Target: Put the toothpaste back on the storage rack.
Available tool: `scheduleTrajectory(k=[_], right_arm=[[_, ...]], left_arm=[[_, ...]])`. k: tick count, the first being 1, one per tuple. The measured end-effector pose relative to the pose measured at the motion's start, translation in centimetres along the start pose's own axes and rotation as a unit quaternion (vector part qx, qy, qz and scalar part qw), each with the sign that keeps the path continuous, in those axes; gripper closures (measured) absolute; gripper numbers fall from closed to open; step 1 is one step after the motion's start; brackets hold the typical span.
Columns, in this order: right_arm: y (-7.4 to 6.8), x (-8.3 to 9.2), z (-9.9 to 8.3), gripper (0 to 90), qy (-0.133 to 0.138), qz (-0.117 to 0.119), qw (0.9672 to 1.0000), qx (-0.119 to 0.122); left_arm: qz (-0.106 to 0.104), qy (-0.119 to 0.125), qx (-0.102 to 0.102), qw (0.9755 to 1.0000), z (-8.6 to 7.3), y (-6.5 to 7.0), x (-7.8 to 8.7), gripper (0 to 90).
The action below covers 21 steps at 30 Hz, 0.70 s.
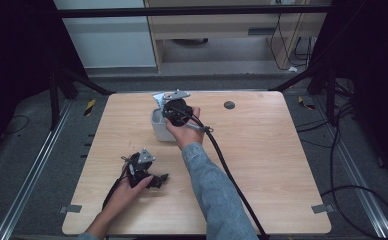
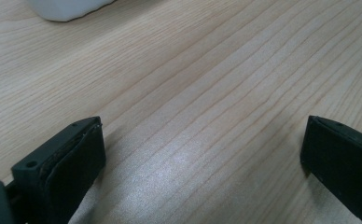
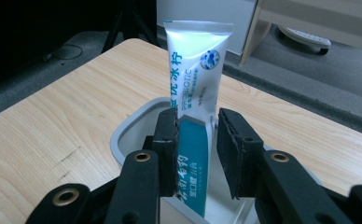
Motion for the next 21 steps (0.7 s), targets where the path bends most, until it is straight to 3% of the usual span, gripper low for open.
scheduleTrajectory(k=[21], right_arm=[[0.9,3.3,-0.7,67.0,0.009,0.002,0.9999,0.012]], left_arm=[[0.0,0.0,0.0,1.0,0.0,0.0,0.0,0.0]])
Point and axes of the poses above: each handheld gripper's, and its own axes: x roughly backward along the jaws, z roughly out of its top, y roughly to its right, the point moved 3 cm from there along -x, roughly forward along the jaws, and after that the axes turned 11 degrees about -y, right-handed, at the moved point
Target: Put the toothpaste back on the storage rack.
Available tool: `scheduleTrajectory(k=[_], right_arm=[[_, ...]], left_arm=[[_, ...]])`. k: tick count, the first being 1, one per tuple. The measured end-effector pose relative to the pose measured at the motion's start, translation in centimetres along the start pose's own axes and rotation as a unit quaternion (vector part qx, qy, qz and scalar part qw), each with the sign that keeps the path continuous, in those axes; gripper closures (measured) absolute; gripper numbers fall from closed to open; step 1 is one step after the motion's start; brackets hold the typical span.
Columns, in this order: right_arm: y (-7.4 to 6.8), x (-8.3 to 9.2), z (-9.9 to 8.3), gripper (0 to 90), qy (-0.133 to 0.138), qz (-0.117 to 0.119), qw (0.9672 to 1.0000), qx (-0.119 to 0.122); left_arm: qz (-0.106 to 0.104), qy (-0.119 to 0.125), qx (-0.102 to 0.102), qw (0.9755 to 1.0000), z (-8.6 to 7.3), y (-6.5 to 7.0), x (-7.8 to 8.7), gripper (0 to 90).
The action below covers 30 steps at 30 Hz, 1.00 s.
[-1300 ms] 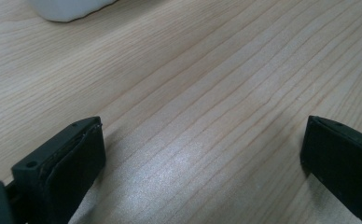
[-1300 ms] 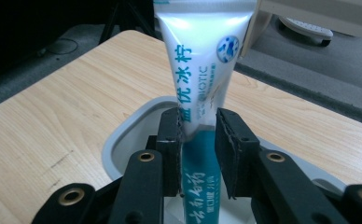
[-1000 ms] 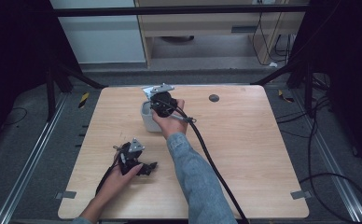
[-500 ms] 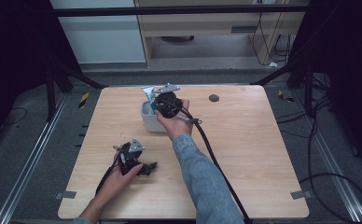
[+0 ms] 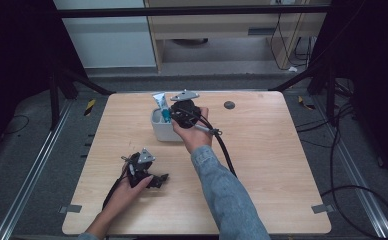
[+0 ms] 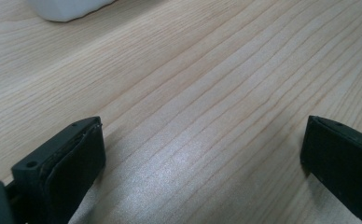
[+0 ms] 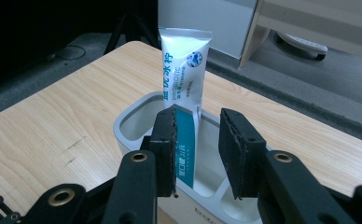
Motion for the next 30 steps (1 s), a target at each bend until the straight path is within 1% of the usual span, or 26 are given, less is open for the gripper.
scheduleTrajectory(k=[2,3,7,8,9,10,14,17,20,23,26,27,28,29,30], right_arm=[[0.1,0.3,-0.1,66.6,0.0,0.001,1.0,0.0],[0.2,0.6,-0.1,66.2,0.002,0.0,1.0,0.004],[0.3,1.2,-0.1,65.5,0.005,0.0,1.0,0.002],[0.4,1.5,-0.1,65.5,0.009,-0.003,1.0,0.002],[0.6,2.1,-0.2,65.3,0.019,-0.012,0.9998,0.0],[0.8,2.3,-0.3,64.9,0.02,-0.011,0.9997,-0.005],[1.3,2.8,-0.8,63.8,0.019,-0.011,0.9997,-0.005],[1.8,3.4,-1.4,62.4,0.016,-0.011,0.9998,-0.009],[2.1,3.7,-1.7,62.6,0.016,-0.013,0.9998,-0.007],[2.7,4.2,-2.2,59.3,0.015,-0.011,0.9998,-0.013],[3.1,4.4,-2.5,56.8,0.012,-0.01,0.9998,-0.015],[3.4,4.6,-2.8,54.4,0.012,-0.009,0.9998,-0.01],[3.4,4.6,-2.8,54.4,0.012,-0.009,0.9998,-0.01],[3.7,4.8,-3.0,50.5,0.019,-0.022,0.9996,0.0],[3.7,4.8,-3.0,50.5,0.019,-0.022,0.9996,0.0]], left_arm=[[0.0,0.0,0.0,1.0,0.0,0.0,0.0,0.0],[0.0,0.0,0.0,1.0,0.0,0.0,0.0,0.0],[0.0,0.0,0.0,1.0,0.0,0.0,0.0,0.0],[0.0,0.0,0.0,1.0,0.0,0.0,0.0,0.0],[0.0,0.0,-0.001,1.0,0.0,0.0,0.0,0.0],[0.0,0.0,-0.001,1.0,0.0,0.0,0.0,0.0],[0.0,0.0,0.0,1.0,0.0,0.0,0.0,0.0],[0.0,0.001,0.0,1.0,0.0,0.0,0.0,0.0],[0.0,0.001,0.0,1.0,0.0,0.0,0.0,0.0],[0.0,0.0,0.0,1.0,0.0,0.0,0.0,0.0],[0.0,0.001,0.0,1.0,0.0,0.0,0.0,0.0],[0.0,0.001,0.001,1.0,0.0,0.0,0.0,0.0],[0.0,0.001,0.001,1.0,0.0,0.0,0.0,0.0],[0.0,0.001,0.0,1.0,0.0,0.0,0.0,0.0],[0.0,0.001,0.0,1.0,0.0,0.0,0.0,0.0]])
Point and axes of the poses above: each handheld gripper's, and its own axes: x roughly backward along the jaws, z roughly out of its top, y roughly to its right, the point moved 3 cm from there along -x, roughly forward along the jaws, and after that the axes turned 11 degrees about -y, right-handed, at the moved point
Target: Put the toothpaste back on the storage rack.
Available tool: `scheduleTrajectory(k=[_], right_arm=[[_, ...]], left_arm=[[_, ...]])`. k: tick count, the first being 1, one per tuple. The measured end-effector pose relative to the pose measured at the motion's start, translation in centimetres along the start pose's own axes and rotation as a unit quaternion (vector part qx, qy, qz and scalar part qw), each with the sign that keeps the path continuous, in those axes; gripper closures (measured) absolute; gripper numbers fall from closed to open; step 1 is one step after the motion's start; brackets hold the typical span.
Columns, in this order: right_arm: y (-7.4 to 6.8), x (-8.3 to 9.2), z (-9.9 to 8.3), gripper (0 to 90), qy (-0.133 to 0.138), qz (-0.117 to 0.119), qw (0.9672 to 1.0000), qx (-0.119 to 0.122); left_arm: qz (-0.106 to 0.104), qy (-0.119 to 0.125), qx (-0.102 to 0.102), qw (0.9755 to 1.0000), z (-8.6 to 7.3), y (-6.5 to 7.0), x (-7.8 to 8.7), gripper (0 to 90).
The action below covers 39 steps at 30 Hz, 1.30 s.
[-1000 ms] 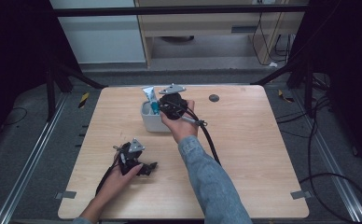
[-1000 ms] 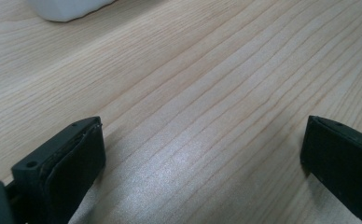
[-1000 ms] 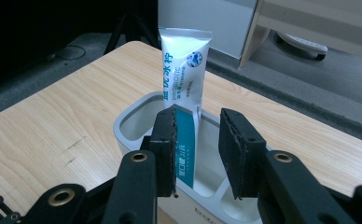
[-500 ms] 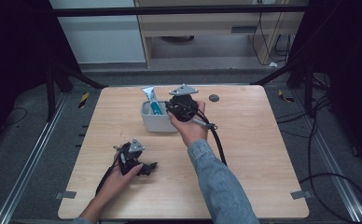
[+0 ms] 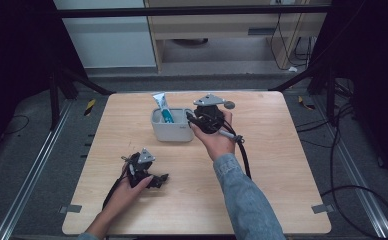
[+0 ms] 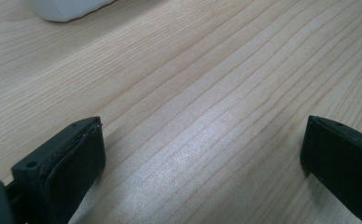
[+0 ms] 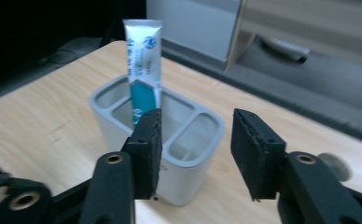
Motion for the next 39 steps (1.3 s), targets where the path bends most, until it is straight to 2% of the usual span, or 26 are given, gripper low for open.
scheduleTrajectory(k=[3,7,9,10,14,17,22,31,36,37,38,39], right_arm=[[0.6,0.2,-0.2,36.9,0.018,0.005,0.9998,0.004],[1.3,0.6,-0.8,23.9,-0.001,0.009,1.0,0.003],[1.4,0.7,-0.9,21.7,-0.001,0.008,1.0,0.003],[1.7,1.0,-1.2,15.6,-0.007,0.001,1.0,-0.002],[2.3,1.2,-1.8,10.6,-0.011,-0.009,0.9999,-0.009],[2.7,1.5,-2.2,9.9,-0.006,-0.004,0.9998,-0.02],[3.1,1.7,-3.0,9.2,-0.009,-0.001,0.9999,-0.01],[3.9,2.2,-3.6,8.9,-0.012,-0.005,0.9998,-0.015],[4.9,2.5,-4.5,9.6,-0.018,-0.015,0.9995,-0.02],[5.6,2.6,-5.0,10.1,-0.02,-0.027,0.9992,-0.021],[5.6,2.6,-5.0,10.1,-0.02,-0.027,0.9992,-0.021],[6.2,2.7,-5.6,10.6,-0.018,-0.031,0.999,-0.028]], left_arm=[[0.0,0.0,0.0,1.0,0.0,0.0,0.0,0.0],[0.0,0.0,0.0,1.0,0.0,0.0,0.0,0.0],[0.0,0.0,0.0,1.0,0.0,0.0,0.0,0.0],[0.0,0.0,0.0,1.0,0.0,0.0,0.0,0.0],[0.0,0.0,0.0,1.0,0.0,0.0,0.0,0.0],[0.0,0.0,0.0,1.0,0.0,0.0,0.0,0.0],[0.0,0.0,0.001,1.0,0.0,0.0,0.0,0.0],[0.0,0.0,0.001,1.0,0.0,0.0,0.0,0.0],[0.0,-0.001,0.0,1.0,0.0,0.0,0.0,0.0],[0.0,-0.001,0.0,1.0,0.0,0.0,0.0,0.0],[0.0,-0.001,0.0,1.0,0.0,0.0,0.0,0.0],[0.0,-0.001,0.0,1.0,0.0,0.0,0.0,0.0]])
Point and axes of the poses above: each handheld gripper's, and its own axes: x roughly backward along the jaws, z roughly out of its top, y roughly to its right, the point moved 3 cm from there along -x, roughly forward along the jaws, and after that the axes turned 11 degrees about -y, right-handed, at the moved point
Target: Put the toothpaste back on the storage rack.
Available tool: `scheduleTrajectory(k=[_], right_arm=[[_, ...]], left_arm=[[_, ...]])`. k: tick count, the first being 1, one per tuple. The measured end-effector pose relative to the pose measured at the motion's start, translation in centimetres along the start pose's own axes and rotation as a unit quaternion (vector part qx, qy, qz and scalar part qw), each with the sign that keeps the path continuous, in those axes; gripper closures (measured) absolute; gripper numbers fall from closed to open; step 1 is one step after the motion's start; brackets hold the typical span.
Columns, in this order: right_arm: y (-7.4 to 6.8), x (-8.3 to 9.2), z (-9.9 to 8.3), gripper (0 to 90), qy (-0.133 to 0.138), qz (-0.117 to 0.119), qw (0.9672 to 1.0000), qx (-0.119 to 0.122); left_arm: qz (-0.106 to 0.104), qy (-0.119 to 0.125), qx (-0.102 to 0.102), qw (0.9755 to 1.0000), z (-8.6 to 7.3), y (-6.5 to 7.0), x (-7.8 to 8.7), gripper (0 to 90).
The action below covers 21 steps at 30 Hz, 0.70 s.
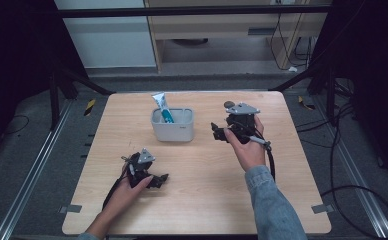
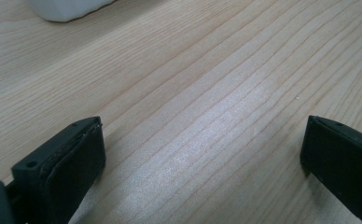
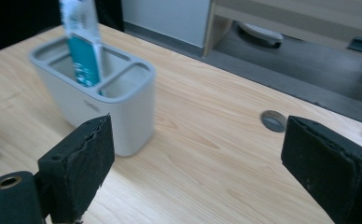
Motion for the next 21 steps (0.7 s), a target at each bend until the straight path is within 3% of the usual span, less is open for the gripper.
scheduleTrajectory(k=[6,11,21], right_arm=[[1.7,-0.1,-2.0,10.8,-0.009,-0.005,0.9998,-0.017],[2.4,-0.4,-3.3,10.1,-0.019,-0.008,0.9996,-0.018],[3.8,-1.6,-7.4,13.1,-0.06,-0.017,0.9978,-0.022]], left_arm=[[0.0,0.0,0.0,1.0,0.0,0.0,0.0,0.0],[0.0,0.0,0.0,1.0,0.0,0.0,0.0,0.0],[0.0,0.0,0.0,1.0,0.0,0.0,0.0,0.0]])
Point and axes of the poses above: each handheld gripper's, and its own axes: x roughly backward along the jaws, z roughly out of its top, y roughly to its right, the point moved 3 cm from there along -x, roughly forward along the jaws, and after that the axes turned 11 degrees about -y, right-handed, at the moved point
